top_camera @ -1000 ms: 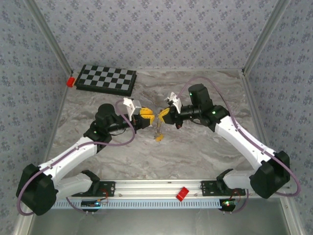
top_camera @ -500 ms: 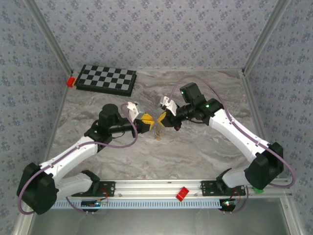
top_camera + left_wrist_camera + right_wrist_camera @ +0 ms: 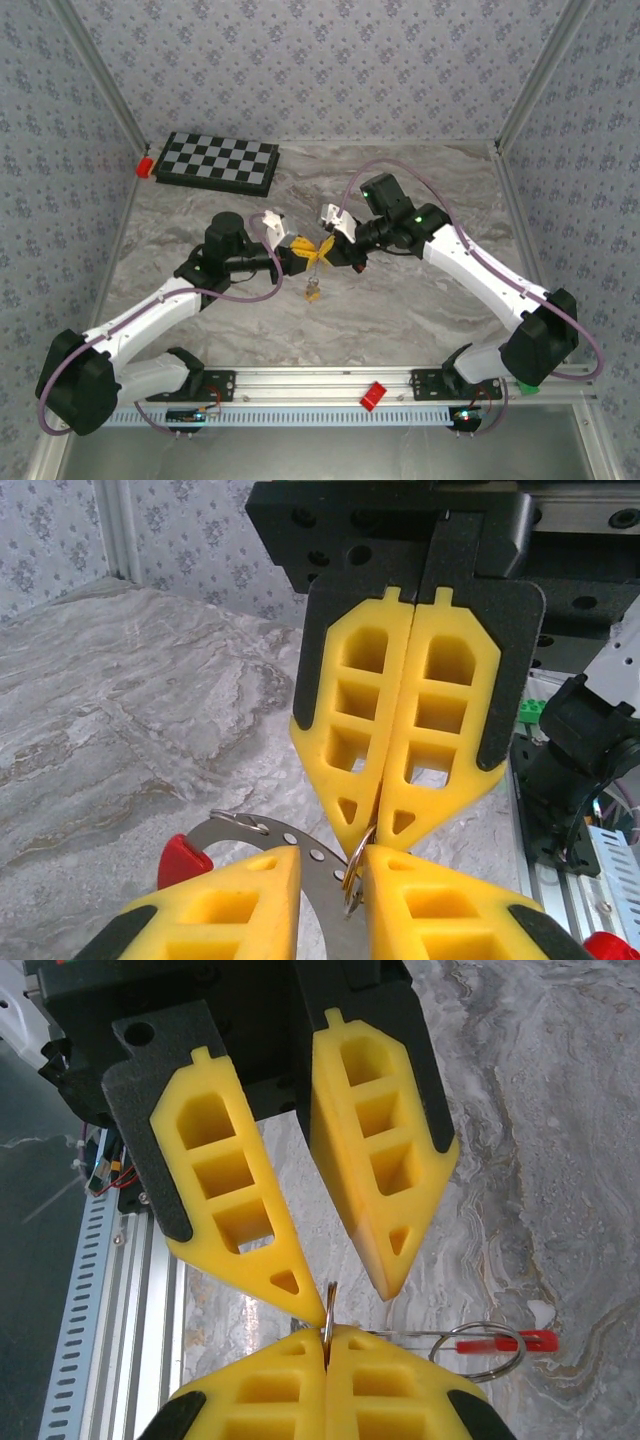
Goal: Put the keys on the keyring
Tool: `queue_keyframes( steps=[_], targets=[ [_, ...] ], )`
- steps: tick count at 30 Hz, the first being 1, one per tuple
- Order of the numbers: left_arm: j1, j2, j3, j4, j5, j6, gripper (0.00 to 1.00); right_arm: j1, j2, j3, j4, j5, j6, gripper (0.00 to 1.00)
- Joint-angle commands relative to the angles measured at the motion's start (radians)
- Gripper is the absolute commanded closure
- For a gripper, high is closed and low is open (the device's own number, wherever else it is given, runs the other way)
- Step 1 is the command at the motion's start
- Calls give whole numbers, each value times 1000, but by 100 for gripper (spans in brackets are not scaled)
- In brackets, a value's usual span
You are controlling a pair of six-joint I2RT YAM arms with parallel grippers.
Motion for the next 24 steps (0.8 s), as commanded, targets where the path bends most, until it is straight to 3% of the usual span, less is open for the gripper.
queue_keyframes(
  steps=[1, 7, 11, 13, 18, 20, 24],
  targets=[
    [0, 6, 53, 14, 38, 13, 80, 15, -5, 28, -11, -34, -19, 100],
    [-3, 21, 61, 9, 75, 15, 85, 23, -11, 30, -10, -47, -26, 100],
    [-5, 31, 74, -14, 101, 25, 100, 22, -21, 23, -10, -51, -37, 100],
    [-5, 34, 72, -4, 96, 20, 100, 21, -31, 15, -4, -52, -35, 100],
    [-5, 21, 36, 101, 41, -33, 100, -4, -86, -51, 106, 4, 42, 90],
    [-5, 7, 13, 164, 13, -59, 100, -26, -123, -110, 175, 2, 87, 75],
    [-5, -22, -24, 291, -45, -121, 100, -86, -220, -230, 371, 1, 220, 66]
  ],
)
